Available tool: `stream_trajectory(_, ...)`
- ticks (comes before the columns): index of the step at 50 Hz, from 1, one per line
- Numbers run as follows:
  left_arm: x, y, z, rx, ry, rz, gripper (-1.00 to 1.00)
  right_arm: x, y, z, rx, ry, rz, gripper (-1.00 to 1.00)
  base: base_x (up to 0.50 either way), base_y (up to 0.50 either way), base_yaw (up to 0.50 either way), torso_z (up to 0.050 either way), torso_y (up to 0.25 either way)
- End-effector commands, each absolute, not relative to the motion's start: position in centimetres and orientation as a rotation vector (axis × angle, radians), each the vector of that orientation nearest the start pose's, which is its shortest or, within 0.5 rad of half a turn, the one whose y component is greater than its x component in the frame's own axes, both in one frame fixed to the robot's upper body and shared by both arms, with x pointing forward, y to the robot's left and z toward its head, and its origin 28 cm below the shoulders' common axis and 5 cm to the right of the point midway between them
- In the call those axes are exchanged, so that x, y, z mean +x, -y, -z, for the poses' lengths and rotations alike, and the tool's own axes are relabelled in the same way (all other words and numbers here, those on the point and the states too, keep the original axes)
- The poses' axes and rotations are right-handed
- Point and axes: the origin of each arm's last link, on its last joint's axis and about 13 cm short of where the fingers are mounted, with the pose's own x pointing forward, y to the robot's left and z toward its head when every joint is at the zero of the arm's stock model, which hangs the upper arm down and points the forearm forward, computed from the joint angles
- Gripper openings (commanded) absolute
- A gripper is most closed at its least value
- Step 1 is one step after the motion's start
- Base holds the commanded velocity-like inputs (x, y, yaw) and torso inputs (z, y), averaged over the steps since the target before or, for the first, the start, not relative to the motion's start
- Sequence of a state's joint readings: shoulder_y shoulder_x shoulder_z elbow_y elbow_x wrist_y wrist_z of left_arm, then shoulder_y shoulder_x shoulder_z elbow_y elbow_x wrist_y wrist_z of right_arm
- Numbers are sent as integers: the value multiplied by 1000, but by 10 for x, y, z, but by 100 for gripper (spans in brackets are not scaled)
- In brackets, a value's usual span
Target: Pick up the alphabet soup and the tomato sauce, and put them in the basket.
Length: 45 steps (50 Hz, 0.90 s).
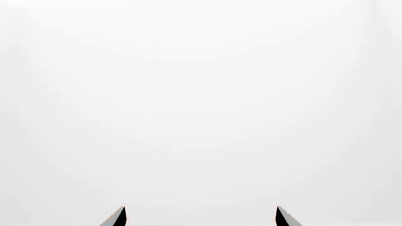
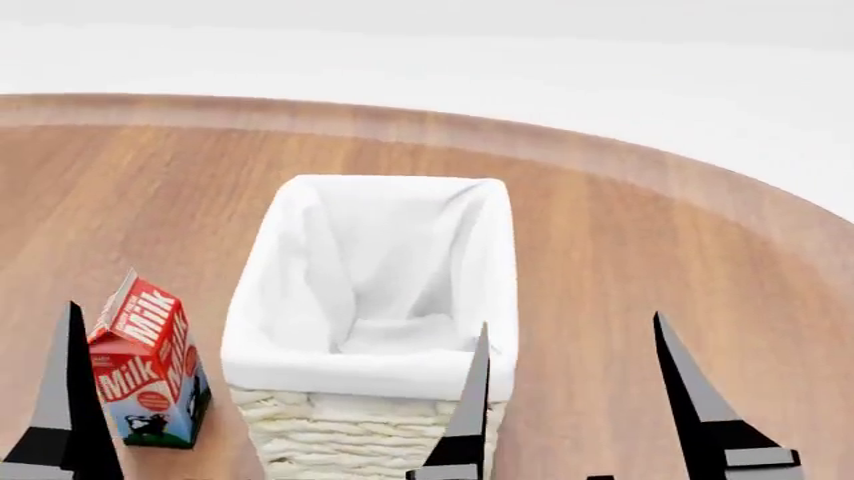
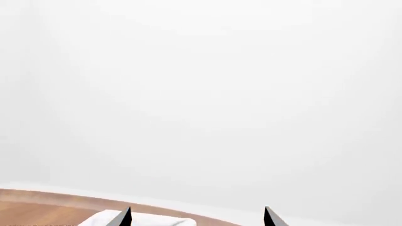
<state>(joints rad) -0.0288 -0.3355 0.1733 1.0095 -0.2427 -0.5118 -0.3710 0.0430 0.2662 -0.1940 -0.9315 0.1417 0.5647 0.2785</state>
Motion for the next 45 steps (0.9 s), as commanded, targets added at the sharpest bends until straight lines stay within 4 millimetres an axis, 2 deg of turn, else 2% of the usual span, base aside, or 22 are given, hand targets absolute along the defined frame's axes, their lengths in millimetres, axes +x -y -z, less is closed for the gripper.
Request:
stream_trajectory(1,155,-203,-175,26,457,47,100,167,89,-161,-90,372,-65,100,0,0,500,0,0)
stream_trajectory(31,154,-203,-176,14,468,41,100,169,87,-157,-95,345,-90,100,0,0,500,0,0)
stream_trajectory(36,153,-203,-178,-2,475,53,100,169,88,-158,-83,349,-90,100,0,0,34,0,0)
stream_trajectory(45,153,-203,-178,-5,473,61,100,169,87,-158,-83,344,-97,100,0,0,0,49,0)
